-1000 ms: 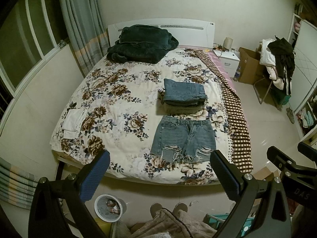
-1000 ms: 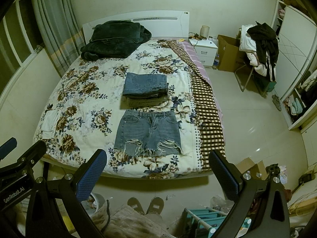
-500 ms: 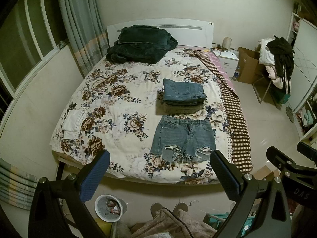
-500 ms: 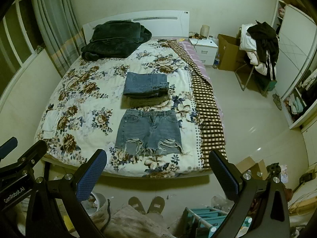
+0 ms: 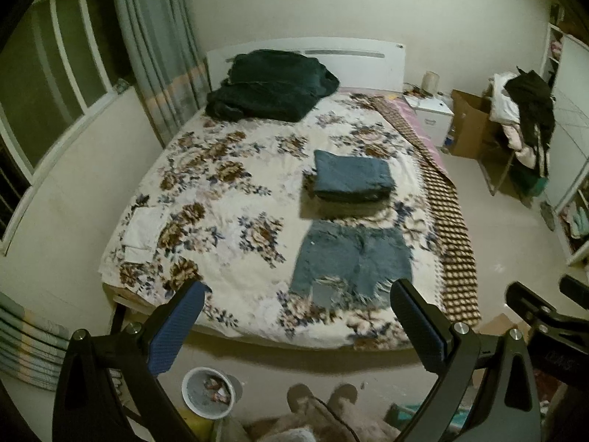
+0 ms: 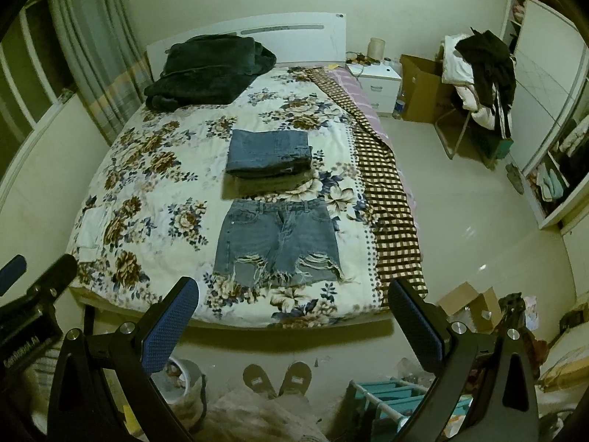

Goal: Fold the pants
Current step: 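Lower both grippers onto the ripped hem of the denim shorts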

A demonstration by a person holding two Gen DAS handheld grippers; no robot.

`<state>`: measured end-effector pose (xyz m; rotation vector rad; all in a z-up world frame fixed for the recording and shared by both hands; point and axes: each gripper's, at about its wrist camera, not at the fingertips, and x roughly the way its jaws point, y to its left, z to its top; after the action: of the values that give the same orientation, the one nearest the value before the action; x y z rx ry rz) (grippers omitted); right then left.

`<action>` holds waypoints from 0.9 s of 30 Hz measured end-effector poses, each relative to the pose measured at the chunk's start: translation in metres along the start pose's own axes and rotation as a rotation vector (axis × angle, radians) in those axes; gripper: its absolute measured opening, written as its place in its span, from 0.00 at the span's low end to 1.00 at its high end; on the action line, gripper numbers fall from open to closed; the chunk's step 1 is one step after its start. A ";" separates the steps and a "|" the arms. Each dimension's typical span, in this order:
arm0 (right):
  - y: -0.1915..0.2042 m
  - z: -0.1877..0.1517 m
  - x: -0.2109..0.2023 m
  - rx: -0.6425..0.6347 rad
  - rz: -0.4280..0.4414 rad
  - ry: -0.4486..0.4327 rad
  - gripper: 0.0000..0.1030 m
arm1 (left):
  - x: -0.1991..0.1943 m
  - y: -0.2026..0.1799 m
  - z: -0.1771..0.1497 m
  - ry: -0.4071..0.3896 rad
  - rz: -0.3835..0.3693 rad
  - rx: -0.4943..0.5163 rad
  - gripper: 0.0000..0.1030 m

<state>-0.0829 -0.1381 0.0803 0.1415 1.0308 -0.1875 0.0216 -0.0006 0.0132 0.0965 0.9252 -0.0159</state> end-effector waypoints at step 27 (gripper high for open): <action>-0.152 0.139 0.514 0.047 0.158 0.476 0.64 | 0.401 -0.166 0.001 0.322 0.178 0.002 1.00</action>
<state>0.2572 -0.3604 -0.2963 0.3200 1.4830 -0.0325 0.2543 -0.1553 -0.3192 0.1872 1.2353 0.1678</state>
